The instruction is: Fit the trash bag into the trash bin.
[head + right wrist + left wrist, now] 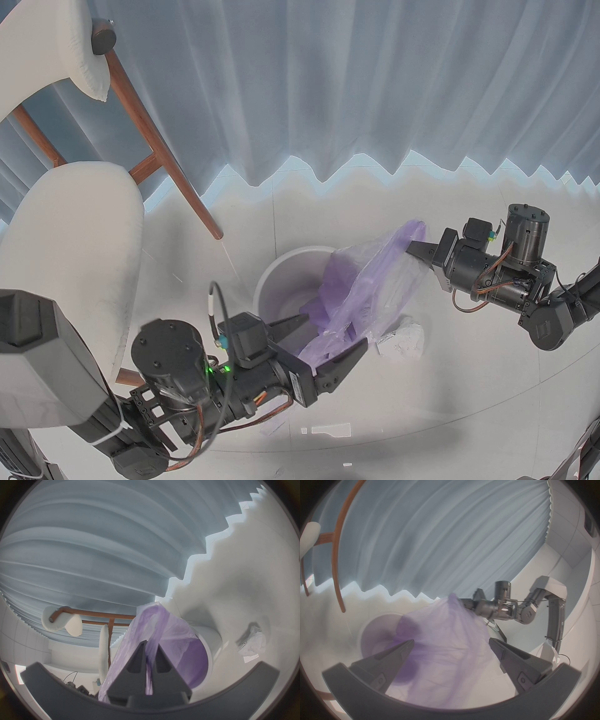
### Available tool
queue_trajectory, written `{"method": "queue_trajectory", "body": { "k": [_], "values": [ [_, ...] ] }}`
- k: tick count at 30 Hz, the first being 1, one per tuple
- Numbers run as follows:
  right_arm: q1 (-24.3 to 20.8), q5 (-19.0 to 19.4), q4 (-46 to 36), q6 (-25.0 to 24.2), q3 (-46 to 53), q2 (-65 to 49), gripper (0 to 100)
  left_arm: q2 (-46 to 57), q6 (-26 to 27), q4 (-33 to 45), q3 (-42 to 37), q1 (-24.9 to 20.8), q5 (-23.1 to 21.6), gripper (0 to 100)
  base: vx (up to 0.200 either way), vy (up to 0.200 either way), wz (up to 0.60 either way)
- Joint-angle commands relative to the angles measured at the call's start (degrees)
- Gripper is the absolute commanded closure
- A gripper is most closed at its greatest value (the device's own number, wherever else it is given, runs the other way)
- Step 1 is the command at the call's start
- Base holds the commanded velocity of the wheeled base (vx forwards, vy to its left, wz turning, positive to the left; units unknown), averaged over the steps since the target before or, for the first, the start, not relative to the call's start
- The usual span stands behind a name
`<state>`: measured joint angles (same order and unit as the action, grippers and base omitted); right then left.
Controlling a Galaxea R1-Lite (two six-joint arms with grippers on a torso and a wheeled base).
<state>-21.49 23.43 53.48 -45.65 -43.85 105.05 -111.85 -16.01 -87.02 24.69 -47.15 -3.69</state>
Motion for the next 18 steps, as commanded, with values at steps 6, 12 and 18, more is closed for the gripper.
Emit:
{"method": "queue_trajectory", "body": {
  "k": [6, 12, 18],
  "values": [
    [0.8, 2.4, -0.3, 0.0, 0.3, -1.6, 100, 3.0, 0.3, 3.2, -0.3, 6.2, -0.9, 0, 0.000, 0.000, 0.00],
    [0.9, 2.3, -0.2, 0.0, 0.3, -1.3, 100, 2.8, 0.4, 3.1, -3.0, 6.0, -4.3, 0, 0.000, 0.000, 0.00],
    [1.0, 2.3, -0.4, -0.2, -0.4, -1.2, 100, -2.8, 4.8, 1.3, -5.4, 5.8, -4.2, 0, 0.000, 0.000, 0.00]
  ]
}}
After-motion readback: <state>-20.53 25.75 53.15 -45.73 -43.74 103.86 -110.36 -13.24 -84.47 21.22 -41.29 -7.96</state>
